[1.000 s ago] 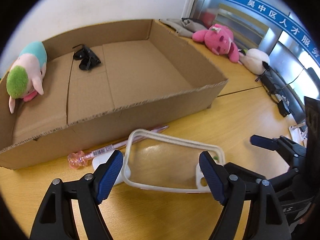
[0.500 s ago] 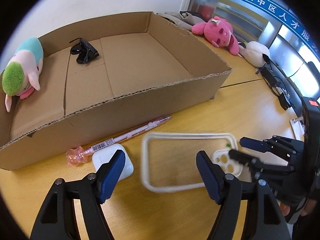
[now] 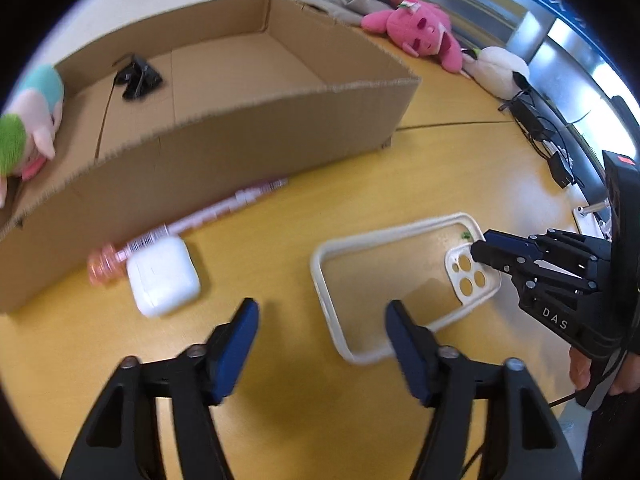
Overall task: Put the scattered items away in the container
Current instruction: 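Close the right gripper on the white frame of the phone case, then lift the phone case with the right gripper and carry it into the box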
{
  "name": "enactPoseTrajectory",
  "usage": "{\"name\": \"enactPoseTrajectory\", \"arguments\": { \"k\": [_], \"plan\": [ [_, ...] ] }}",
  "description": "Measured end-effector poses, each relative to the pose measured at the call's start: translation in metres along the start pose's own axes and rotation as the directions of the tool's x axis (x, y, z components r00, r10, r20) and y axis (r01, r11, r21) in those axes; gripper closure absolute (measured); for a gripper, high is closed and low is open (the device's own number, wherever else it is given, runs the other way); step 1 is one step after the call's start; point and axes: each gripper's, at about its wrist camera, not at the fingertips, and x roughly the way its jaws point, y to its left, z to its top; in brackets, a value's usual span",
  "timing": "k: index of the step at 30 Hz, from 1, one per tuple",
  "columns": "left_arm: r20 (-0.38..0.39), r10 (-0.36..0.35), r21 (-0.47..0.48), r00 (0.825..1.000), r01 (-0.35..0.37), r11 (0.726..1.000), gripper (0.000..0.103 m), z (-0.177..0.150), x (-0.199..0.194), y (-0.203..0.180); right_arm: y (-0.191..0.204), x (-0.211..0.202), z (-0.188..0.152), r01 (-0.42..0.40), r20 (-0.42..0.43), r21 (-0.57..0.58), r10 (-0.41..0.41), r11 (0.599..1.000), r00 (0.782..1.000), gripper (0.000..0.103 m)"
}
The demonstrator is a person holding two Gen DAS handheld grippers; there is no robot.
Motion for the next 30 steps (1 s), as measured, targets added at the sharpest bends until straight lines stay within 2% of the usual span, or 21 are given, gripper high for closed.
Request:
{"name": "enactPoseTrajectory", "arguments": {
  "k": [2,9,11,17,21,26,30],
  "plan": [
    [-0.024,-0.001,-0.001,1.0,0.001,1.0,0.061,-0.003,0.006,-0.001,0.004,0.0,0.001,0.006,-0.001,-0.001,-0.006,1.0,1.0,0.09],
    [-0.013,-0.003,-0.051,1.0,0.002,0.999,0.085,-0.005,0.008,0.008,0.016,0.0,0.0,0.002,0.007,-0.008,-0.002,1.0,1.0,0.09],
    [-0.011,0.005,-0.068,1.0,-0.005,0.998,0.096,-0.007,0.007,0.012,0.015,-0.001,-0.001,-0.002,0.01,0.004,0.002,1.0,1.0,0.091],
    [0.016,0.007,-0.086,1.0,-0.006,0.996,0.096,-0.007,-0.006,0.014,0.018,-0.005,0.002,-0.007,0.054,0.017,0.006,1.0,0.999,0.094],
    [0.106,0.016,-0.084,0.994,-0.008,0.996,0.096,0.002,-0.043,0.015,0.024,-0.023,0.013,-0.027,0.114,-0.005,0.027,1.0,0.993,0.094],
    [0.227,0.043,-0.112,0.973,-0.018,0.994,0.096,0.014,-0.09,0.033,0.053,-0.058,0.056,-0.019,0.231,-0.098,0.042,0.995,0.972,0.094],
    [0.273,0.081,-0.151,0.959,-0.04,0.988,0.096,0.024,-0.116,0.064,0.081,-0.076,0.094,-0.052,0.292,-0.162,0.098,0.985,0.952,0.093]
  ]
}}
